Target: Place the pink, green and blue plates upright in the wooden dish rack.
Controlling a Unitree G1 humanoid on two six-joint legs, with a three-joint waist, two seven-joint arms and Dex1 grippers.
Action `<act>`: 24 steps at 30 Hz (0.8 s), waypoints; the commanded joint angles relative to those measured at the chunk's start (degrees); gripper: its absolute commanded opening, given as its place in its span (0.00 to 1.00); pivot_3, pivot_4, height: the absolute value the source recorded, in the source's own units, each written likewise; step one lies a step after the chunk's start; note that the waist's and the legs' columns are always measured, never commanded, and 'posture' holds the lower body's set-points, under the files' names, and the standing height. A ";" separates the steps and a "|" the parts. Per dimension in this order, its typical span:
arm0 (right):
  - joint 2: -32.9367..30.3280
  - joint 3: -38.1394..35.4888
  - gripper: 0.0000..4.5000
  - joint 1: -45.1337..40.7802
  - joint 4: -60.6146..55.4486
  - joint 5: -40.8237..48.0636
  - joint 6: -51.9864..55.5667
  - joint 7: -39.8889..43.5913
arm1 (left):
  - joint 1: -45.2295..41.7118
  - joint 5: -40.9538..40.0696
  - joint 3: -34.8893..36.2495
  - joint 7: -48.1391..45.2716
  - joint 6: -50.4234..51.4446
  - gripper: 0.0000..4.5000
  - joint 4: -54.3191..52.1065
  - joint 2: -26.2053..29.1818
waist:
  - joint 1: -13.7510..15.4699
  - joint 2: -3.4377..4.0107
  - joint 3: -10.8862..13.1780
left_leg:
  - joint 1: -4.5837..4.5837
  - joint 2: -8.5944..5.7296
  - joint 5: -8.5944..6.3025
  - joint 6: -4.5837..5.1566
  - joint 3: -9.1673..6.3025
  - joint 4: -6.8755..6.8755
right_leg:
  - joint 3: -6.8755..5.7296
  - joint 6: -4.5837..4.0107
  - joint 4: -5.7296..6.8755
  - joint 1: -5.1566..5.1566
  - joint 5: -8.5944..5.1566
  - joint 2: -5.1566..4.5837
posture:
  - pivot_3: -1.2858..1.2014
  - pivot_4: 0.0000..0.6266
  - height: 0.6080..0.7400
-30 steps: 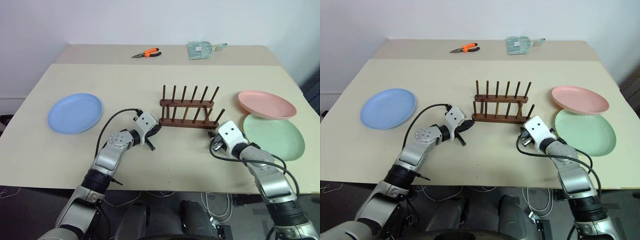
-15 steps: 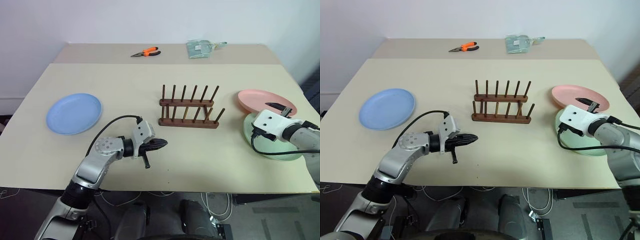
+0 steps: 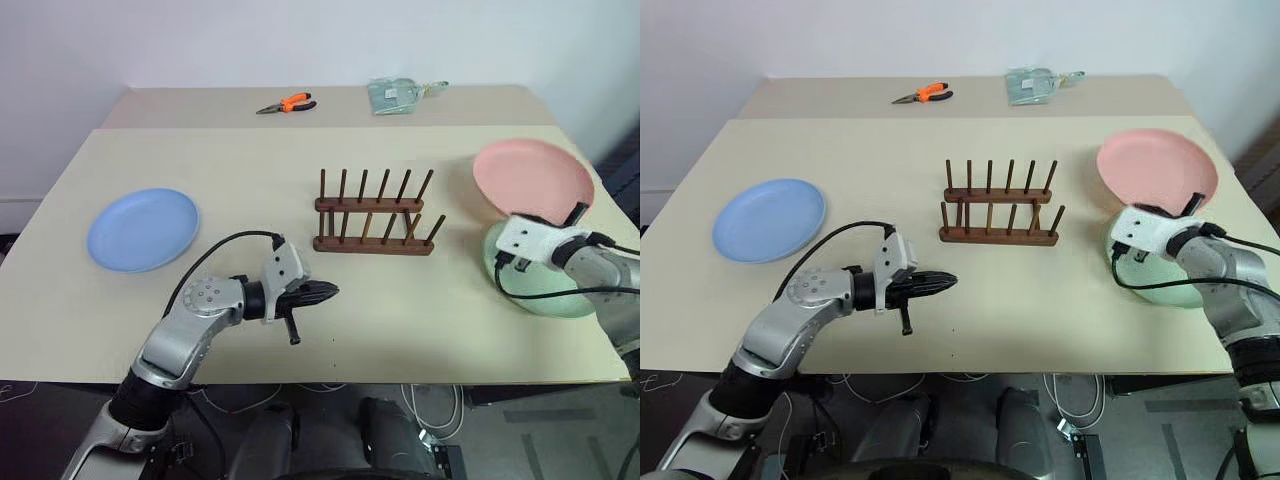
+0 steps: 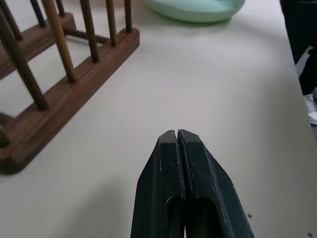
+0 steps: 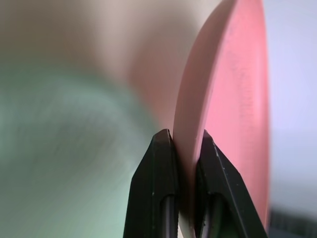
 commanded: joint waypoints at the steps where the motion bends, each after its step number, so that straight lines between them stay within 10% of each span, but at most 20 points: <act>1: 8.92 -11.51 0.01 -1.58 -18.63 23.15 12.49 2.76 | -0.34 -0.86 2.05 0.19 -0.79 0.00 -0.21 0.69 | -0.37 -0.03 0.01 | 0.03 0.02 0.00 0.00 -0.03 -0.02 | 0.00 0.01 0.00 0.03 0.00 0.03 | 0.52 0.24 1.00; 7: 24.18 -22.62 0.01 -4.08 -40.99 73.63 38.77 -9.16 | -1.84 -0.77 2.24 -0.51 -2.09 0.00 2.36 0.71 | 0.31 0.00 0.06 | -0.03 0.07 0.00 0.01 -0.39 -0.01 | -0.11 -0.01 0.02 0.04 0.00 0.08 | 0.52 0.24 1.00; 24: 24.90 -18.30 0.09 -1.48 -37.78 77.99 45.89 -17.81 | -1.30 -5.01 4.12 -0.45 -1.48 0.00 -0.18 0.01 | 1.08 0.01 0.06 | -0.03 0.03 -0.01 0.02 -0.13 -0.03 | -0.09 -0.03 -0.03 -0.02 -0.02 0.04 | 0.52 0.24 1.00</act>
